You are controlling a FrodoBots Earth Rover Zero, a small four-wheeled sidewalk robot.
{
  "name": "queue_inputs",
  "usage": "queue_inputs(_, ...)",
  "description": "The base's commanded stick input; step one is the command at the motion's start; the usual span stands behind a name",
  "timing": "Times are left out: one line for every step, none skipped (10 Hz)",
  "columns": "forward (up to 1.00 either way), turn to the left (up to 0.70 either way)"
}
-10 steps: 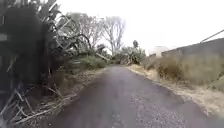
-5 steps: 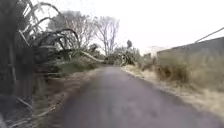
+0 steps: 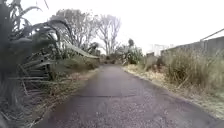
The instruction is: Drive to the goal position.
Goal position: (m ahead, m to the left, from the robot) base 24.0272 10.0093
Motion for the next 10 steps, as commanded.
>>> queue_inputs(0.9, 0.0)
queue_inputs(0.91, 0.0)
queue_inputs(0.91, 0.0)
queue_inputs(0.91, 0.0)
queue_inputs(0.92, 0.0)
queue_inputs(0.92, 0.0)
queue_inputs(0.92, 0.0)
queue_inputs(0.92, 0.0)
queue_inputs(0.92, 0.0)
queue_inputs(0.92, 0.0)
